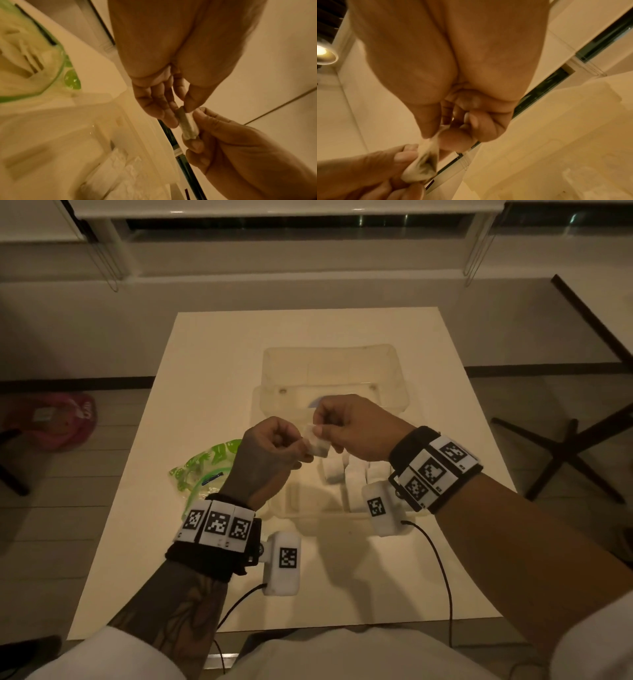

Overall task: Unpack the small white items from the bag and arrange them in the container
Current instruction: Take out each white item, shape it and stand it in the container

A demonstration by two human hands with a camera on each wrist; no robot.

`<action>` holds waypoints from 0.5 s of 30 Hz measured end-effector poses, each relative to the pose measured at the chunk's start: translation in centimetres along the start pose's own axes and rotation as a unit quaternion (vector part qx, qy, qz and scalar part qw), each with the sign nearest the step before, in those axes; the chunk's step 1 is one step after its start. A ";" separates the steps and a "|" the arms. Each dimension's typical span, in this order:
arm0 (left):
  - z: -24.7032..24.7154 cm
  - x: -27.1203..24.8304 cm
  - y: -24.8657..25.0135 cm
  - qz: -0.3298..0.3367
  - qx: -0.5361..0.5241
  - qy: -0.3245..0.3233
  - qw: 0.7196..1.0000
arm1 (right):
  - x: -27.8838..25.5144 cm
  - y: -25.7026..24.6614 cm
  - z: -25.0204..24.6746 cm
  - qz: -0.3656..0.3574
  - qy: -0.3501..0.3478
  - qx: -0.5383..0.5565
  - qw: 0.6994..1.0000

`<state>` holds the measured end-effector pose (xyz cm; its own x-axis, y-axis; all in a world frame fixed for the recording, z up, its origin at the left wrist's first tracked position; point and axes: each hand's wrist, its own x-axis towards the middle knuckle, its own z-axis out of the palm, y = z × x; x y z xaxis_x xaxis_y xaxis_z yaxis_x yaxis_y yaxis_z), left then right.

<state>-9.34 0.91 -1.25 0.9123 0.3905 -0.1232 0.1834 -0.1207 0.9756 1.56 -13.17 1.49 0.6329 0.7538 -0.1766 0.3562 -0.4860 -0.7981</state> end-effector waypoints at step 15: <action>1.9 -0.1 -0.6 0.111 0.092 0.064 0.987 | -0.7 0.9 -0.7 0.005 0.104 0.094 0.990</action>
<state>-8.83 -0.82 -2.20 0.8860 0.4463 0.1260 0.0574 -0.3750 0.9252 1.93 -14.41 1.31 0.7707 0.6323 -0.0787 0.2267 -0.3875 -0.8935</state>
